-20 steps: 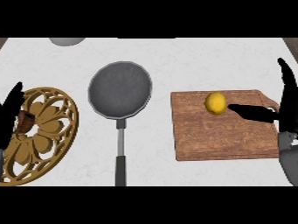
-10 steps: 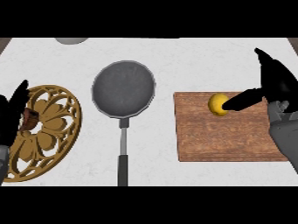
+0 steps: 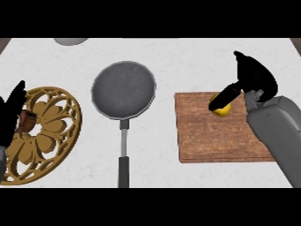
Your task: Pick the lemon from the cutting board and place it in the pan
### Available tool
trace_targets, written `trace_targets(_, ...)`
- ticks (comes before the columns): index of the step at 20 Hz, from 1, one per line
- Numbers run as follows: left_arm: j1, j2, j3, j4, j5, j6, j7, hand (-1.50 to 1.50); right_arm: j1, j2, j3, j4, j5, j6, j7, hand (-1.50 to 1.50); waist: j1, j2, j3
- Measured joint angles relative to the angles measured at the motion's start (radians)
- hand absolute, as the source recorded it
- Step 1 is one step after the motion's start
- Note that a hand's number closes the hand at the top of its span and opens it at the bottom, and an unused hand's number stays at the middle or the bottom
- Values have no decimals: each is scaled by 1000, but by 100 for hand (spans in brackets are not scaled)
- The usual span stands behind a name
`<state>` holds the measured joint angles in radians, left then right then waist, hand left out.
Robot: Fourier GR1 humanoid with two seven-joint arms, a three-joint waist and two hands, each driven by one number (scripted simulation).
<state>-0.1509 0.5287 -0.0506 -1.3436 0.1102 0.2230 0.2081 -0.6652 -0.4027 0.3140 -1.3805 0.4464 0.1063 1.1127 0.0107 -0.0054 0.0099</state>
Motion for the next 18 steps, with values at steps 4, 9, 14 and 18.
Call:
trace_targets(4,0,-5,11,4,-5,-5,2,0,2,22,10,43,26,11,3,-150,-4,-1,1)
trace_targets(9,17,1,28,-1,-8,-23,-7,0,6,55,21,70,56,24,10,-150,-6,-2,2)
trace_targets(14,1,-25,30,9,-27,-15,-5,0,7,80,7,108,69,39,-4,-150,-10,-2,2)
trace_targets(18,17,-21,45,-6,-25,-33,-4,0,15,100,2,120,93,45,-12,-150,-8,-2,2)
